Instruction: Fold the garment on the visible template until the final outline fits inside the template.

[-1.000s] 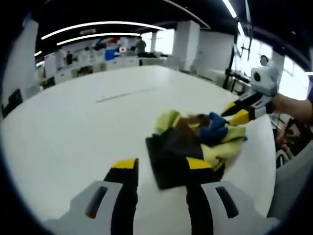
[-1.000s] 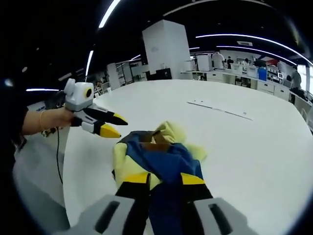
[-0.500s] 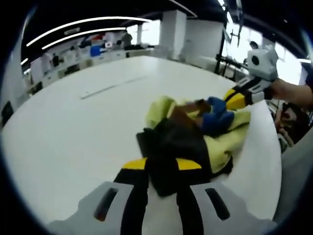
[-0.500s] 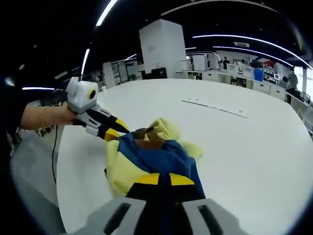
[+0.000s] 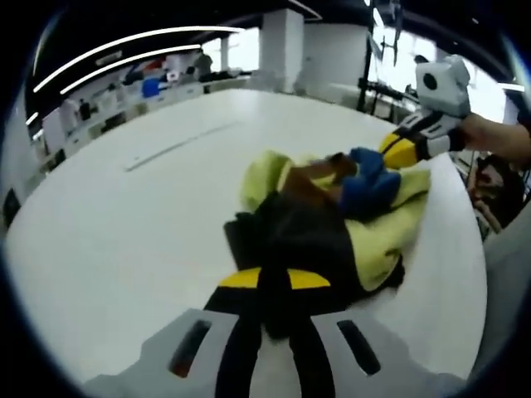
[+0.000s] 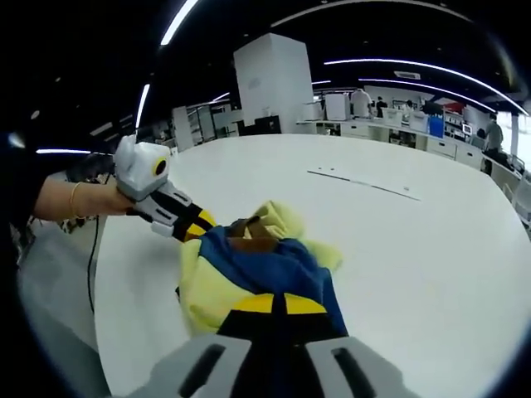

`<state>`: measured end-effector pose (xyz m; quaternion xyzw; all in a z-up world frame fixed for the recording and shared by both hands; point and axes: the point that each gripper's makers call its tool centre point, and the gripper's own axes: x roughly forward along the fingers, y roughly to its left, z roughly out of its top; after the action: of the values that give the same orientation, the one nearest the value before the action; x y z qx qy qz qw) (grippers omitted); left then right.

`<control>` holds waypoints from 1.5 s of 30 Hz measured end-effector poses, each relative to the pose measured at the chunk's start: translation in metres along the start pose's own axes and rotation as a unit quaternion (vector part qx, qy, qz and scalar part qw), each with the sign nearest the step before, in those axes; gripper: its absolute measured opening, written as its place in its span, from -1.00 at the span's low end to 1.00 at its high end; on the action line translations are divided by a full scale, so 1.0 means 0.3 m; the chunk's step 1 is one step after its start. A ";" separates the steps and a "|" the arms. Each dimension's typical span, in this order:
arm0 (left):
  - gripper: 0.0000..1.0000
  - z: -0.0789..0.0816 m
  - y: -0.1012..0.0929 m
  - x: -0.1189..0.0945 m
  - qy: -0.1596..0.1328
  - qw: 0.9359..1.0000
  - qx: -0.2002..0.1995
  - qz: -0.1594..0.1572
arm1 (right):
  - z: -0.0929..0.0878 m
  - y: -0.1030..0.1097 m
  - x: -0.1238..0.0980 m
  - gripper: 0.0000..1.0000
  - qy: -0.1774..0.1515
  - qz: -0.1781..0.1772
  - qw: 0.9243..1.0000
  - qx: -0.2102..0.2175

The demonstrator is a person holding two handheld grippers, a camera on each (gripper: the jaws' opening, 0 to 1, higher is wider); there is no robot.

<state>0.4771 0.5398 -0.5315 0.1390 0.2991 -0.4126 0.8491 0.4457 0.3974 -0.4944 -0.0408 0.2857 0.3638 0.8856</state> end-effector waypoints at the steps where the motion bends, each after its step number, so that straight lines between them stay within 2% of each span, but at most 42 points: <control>1: -0.91 0.000 0.002 0.001 0.001 1.000 0.007 0.003 | 0.001 0.000 0.000 -1.00 -0.001 -0.001 1.000 -0.002; 4: -1.00 0.002 0.001 0.000 0.004 1.000 0.024 0.012 | 0.004 -0.001 -0.001 -1.00 -0.002 -0.004 1.000 -0.004; 15: -1.00 0.005 0.003 -0.035 0.010 0.996 0.056 0.069 | 0.019 -0.003 -0.023 -1.00 -0.017 -0.013 1.000 -0.003; 19: -1.00 0.030 0.017 -0.095 -0.015 0.994 0.055 0.089 | 0.040 -0.001 -0.042 -1.00 -0.030 -0.009 1.000 -0.003; 20: -1.00 0.048 0.023 -0.112 -0.036 0.994 0.034 0.094 | 0.041 -0.003 -0.045 -1.00 -0.030 -0.009 1.000 -0.003; 22: -1.00 0.059 0.025 -0.134 -0.048 0.994 0.004 0.097 | 0.042 -0.008 -0.051 -1.00 -0.030 -0.011 0.999 -0.007; 23: -1.00 0.067 0.026 -0.141 -0.053 0.994 0.002 0.098 | 0.044 -0.010 -0.054 -1.00 -0.031 -0.011 0.999 -0.006; 26: -1.00 0.085 0.020 -0.168 -0.060 0.993 0.010 0.106 | 0.064 -0.017 -0.074 -1.00 -0.040 -0.015 0.999 -0.003; 31: -1.00 0.144 0.007 -0.221 -0.077 0.988 0.041 0.123 | 0.120 -0.039 -0.131 -1.00 -0.059 -0.027 0.998 -0.002; 38: -1.00 0.205 0.018 -0.295 -0.104 0.984 0.045 0.141 | 0.182 -0.087 -0.212 -1.00 -0.074 -0.052 0.996 -0.021; 45: -1.00 0.246 0.038 -0.366 -0.125 0.977 0.044 0.168 | 0.220 -0.128 -0.276 -1.00 -0.093 -0.081 0.992 -0.014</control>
<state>0.4623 0.5790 -0.4056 0.1714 0.1442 -0.2910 0.9301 0.4554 0.3364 -0.4003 -0.0424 0.1931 0.2968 0.9342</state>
